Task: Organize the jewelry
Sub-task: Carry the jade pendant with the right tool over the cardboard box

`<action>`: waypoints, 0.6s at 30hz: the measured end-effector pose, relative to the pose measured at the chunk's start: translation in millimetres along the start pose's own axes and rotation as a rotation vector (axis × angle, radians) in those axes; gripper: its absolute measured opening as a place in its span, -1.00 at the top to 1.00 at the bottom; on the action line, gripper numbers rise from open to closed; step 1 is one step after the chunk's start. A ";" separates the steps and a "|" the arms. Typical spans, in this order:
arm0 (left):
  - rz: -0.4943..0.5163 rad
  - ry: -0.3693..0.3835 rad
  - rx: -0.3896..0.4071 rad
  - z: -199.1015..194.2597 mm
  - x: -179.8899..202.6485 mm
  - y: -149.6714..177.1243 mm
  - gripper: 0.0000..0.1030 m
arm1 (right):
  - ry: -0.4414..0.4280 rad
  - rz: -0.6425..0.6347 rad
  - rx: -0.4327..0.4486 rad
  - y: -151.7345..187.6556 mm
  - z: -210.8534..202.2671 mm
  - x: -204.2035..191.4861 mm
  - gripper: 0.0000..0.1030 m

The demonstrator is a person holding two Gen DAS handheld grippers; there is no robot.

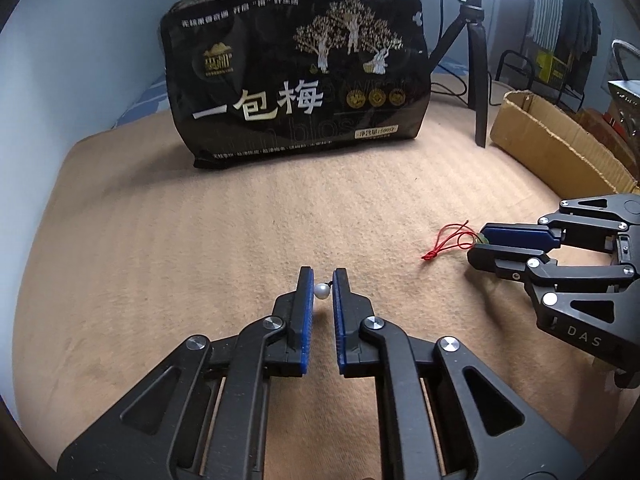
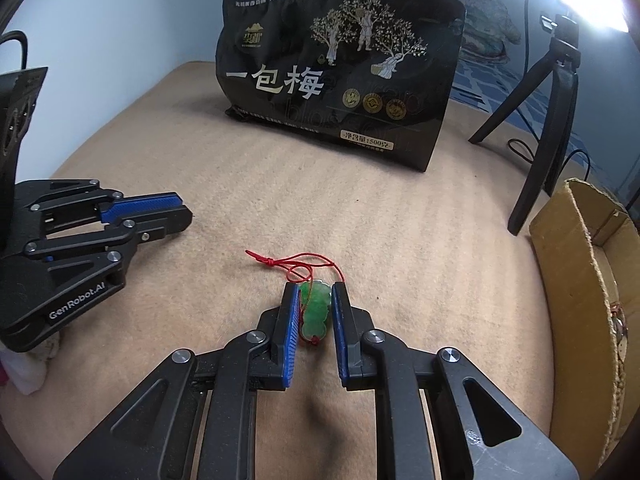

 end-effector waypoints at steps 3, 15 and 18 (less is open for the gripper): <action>-0.005 -0.001 0.014 -9.6 2.2 -1.9 0.85 | -0.001 0.007 0.010 -2.0 -6.7 0.1 0.72; 0.000 0.007 0.080 -59.6 23.3 -16.4 0.85 | 0.010 0.021 0.064 -9.3 -49.0 1.3 0.73; 0.008 0.013 0.104 -76.1 33.1 -22.9 0.85 | 0.015 0.022 0.079 -8.9 -62.8 4.4 0.73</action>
Point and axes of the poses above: each gripper's, at about its wrist camera, not at the fingertips, and z roughly the way its jaws point, x to its right, y to its underside, the point moved 10 cm from there along z, roughly the way its jaws point, and after that the axes turned 5 degrees about z, right-handed, at the moved point
